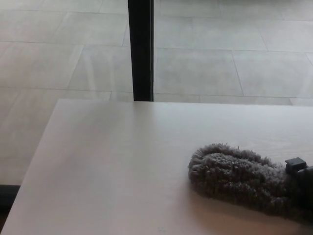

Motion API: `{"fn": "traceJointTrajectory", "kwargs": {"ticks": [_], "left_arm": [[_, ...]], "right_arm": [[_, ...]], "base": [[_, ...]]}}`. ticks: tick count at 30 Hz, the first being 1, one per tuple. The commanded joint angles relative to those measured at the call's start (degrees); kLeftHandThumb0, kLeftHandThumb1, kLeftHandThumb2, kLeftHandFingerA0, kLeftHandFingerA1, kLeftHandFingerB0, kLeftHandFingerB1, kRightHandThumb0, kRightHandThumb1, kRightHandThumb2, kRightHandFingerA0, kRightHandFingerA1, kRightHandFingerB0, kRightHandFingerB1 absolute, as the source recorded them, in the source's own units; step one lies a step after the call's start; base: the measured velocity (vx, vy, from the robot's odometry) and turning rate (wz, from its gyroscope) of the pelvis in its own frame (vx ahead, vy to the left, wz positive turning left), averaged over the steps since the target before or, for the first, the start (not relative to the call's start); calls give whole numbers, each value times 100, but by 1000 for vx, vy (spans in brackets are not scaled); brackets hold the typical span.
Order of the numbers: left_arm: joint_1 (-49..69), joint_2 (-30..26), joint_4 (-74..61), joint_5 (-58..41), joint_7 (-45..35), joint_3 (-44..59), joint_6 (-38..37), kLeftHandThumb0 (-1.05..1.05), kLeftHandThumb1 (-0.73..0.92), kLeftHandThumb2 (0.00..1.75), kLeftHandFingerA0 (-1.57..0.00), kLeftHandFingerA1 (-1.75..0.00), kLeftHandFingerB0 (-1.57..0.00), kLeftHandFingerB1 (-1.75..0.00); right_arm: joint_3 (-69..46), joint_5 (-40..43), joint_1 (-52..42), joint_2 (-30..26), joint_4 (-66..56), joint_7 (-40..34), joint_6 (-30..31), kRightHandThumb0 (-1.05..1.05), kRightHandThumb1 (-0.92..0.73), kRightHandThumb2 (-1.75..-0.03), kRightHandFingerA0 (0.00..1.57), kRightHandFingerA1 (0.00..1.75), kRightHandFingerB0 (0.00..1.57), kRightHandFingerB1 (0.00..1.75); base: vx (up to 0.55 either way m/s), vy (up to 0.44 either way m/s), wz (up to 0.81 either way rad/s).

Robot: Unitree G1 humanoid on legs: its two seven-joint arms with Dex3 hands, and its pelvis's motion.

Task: The robot uses its right hand to pick up the duster kept in the middle of the desk and use it to wipe the desk by swiping its surface twice

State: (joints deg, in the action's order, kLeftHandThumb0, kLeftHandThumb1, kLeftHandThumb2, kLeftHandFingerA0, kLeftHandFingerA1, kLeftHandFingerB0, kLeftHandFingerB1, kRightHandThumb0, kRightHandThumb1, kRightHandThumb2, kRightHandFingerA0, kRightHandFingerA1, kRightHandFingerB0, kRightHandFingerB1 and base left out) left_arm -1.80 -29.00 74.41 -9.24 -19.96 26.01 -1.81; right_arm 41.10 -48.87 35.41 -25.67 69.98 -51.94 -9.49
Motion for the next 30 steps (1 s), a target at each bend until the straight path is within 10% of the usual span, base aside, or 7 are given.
{"fn": "traceJointTrajectory", "kwargs": {"ticks": [1,7,10,13,30], "left_arm": [[71,-47,-146,-3,-173,-87,-371,-56,65,60,-47,-58,-54,-44],[69,-22,-178,2,-220,-105,-389,-55,66,60,-49,-61,-54,-44],[63,1,-141,-77,-296,-33,-377,-52,66,60,-48,-59,-52,-45],[87,10,-167,3,-202,-102,-453,-55,64,59,-50,-58,-57,-45],[190,-11,-215,-55,-358,-69,-439,-55,66,60,-48,-59,-53,-44]], "right_arm": [[-322,413,24,219,990,3569,2670,-43,-57,-57,78,161,66,70],[-921,946,513,162,1011,3922,2991,-42,-66,-63,78,144,33,42],[-1698,1638,676,-44,846,3658,2710,-46,-63,-63,78,151,61,63],[-2180,1945,655,-178,756,3449,2477,-44,-64,-60,87,112,79,57],[-3964,2361,-184,-1104,598,3131,1860,-34,-63,-59,88,148,80,73]], "base": [[0,0,0],[0,0,0],[0,0,0],[0,0,0],[0,0,0]]}}
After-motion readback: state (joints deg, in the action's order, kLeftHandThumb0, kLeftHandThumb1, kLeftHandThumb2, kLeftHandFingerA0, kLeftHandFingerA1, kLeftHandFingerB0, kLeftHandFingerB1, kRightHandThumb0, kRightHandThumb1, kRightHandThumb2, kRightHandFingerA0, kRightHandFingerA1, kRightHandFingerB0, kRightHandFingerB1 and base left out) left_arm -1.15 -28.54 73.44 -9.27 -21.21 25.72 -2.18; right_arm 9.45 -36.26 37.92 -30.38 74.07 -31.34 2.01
